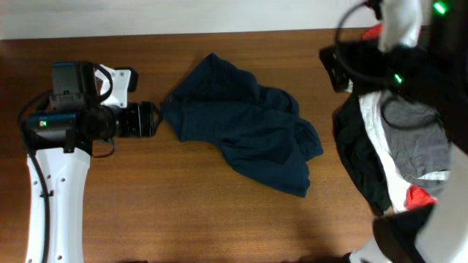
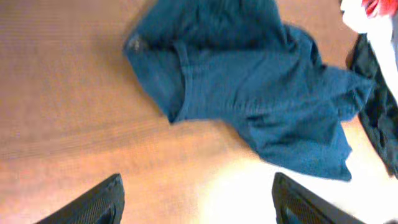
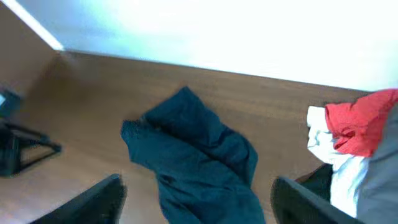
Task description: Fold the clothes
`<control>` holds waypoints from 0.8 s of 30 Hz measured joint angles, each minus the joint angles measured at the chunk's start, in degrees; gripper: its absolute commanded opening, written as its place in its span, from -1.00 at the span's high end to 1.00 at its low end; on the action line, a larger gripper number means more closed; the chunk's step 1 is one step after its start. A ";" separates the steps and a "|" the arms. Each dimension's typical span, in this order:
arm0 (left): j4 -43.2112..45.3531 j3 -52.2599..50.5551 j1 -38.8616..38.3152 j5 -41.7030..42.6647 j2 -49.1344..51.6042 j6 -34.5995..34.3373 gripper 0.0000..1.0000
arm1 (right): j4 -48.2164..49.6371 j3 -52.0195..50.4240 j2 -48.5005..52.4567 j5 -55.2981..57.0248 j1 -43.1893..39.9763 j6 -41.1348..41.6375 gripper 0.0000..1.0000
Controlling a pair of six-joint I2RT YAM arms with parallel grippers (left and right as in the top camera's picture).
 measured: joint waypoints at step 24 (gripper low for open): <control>12.59 0.15 -9.46 -2.54 31.63 6.34 -0.45 | 16.39 -57.77 -5.49 3.85 -5.55 -1.44 -0.78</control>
